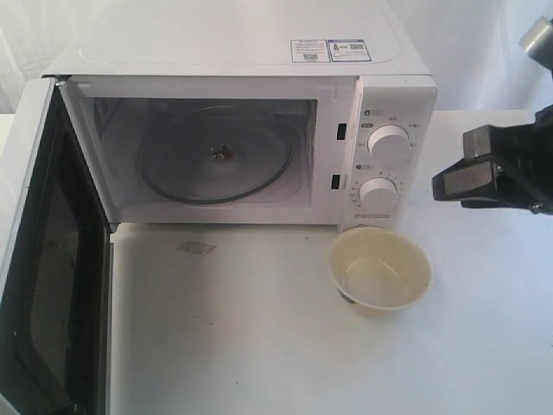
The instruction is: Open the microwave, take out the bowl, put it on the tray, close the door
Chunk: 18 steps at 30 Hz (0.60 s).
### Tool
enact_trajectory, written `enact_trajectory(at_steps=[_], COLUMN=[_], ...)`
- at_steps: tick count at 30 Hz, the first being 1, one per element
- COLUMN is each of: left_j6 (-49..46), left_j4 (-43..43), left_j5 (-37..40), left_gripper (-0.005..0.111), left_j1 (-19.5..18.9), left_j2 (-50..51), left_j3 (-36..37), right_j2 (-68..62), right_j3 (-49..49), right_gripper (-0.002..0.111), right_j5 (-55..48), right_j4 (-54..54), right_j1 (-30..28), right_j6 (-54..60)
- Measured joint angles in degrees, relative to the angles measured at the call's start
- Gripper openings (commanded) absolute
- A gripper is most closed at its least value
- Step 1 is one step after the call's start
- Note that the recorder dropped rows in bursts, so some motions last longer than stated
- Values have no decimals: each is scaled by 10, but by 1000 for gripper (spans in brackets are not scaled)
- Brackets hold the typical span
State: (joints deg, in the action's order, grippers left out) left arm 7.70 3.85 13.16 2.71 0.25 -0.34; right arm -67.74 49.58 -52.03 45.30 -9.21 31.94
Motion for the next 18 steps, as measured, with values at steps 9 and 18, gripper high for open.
enact_trajectory(at_steps=[9,18], left_j6=[0,0], left_j4=[0,0], left_j5=[0,0], left_gripper=[0,0], left_j1=[0,0], left_j2=[0,0], left_j3=[0,0], right_j2=[-71,-178], right_j3=[-47,-48], right_gripper=[43,43], right_j5=[125,205], right_j4=[-58,-54], right_j1=[19,31], right_j6=[-18,-20])
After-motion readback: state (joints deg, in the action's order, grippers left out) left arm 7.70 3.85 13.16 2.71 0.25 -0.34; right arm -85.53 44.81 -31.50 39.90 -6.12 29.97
